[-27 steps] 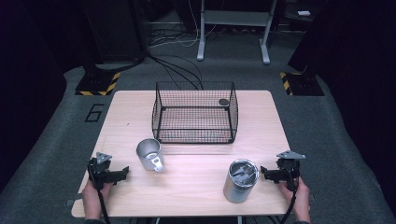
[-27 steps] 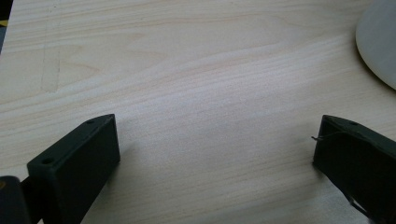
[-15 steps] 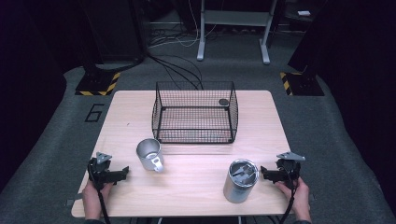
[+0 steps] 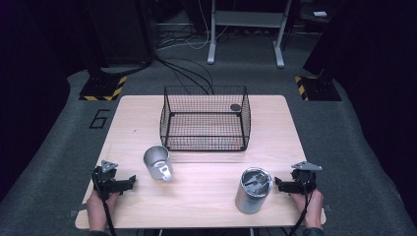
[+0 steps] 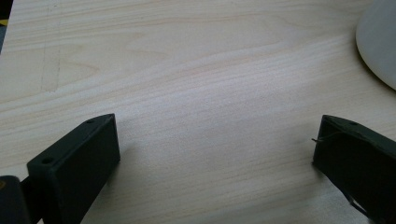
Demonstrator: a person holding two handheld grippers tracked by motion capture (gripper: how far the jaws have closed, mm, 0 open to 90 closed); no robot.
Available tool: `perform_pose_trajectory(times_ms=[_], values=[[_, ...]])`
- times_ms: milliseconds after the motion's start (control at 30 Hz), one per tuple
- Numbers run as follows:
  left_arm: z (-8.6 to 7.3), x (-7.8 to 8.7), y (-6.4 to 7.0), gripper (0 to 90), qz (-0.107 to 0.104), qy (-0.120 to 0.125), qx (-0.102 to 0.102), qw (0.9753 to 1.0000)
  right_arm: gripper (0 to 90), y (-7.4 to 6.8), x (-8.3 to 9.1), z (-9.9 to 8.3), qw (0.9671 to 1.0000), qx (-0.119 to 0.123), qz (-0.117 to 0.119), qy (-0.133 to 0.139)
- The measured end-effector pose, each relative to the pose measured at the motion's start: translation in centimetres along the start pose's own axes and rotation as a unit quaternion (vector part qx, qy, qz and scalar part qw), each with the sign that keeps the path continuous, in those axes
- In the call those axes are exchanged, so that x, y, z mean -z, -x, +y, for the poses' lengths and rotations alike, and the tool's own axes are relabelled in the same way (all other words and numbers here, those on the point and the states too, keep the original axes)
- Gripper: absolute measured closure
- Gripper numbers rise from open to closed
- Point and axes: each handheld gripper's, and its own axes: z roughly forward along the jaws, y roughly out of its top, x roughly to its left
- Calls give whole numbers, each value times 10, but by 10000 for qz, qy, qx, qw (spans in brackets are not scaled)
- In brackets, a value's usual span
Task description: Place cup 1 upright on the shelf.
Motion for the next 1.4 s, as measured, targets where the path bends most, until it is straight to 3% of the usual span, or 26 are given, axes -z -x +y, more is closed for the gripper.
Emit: perform_pose_trajectory(times_ms=[67, 167, 333, 433, 600, 867, 1200, 1400], values=[[0, 0, 0, 4, -1, 23, 20, 10000, 33, 1, 3, 0, 9999, -19, 132, -33], [0, 0, 0, 4, 7, 23, 1, 10000, 42, -2, 16, 1, 9992, -175, 339, 122], [0, 0, 0, 4, 8, 24, 13, 10000, 44, -13, 40, 5, 9981, -25, 596, 147], [0, 0, 0, 4, 12, 24, 8, 10000, 40, -19, 49, 5, 9974, 157, 684, 163], [0, 0, 1, 4, 8, 23, 21, 10000, 18, -29, 62, 1, 9957, 219, 875, 210], [0, 0, 1, 4, 11, 24, 16, 10000, 0, -43, 75, -5, 9943, 387, 970, 236], [0, 0, 1, 4, 11, 22, 26, 10000, 0, -61, 91, -9, 9898, 544, 1274, 326], [0, 0, 1, 4, 11, 24, 28, 10000, 0, -76, 102, -6, 9852, 728, 1484, 452]])
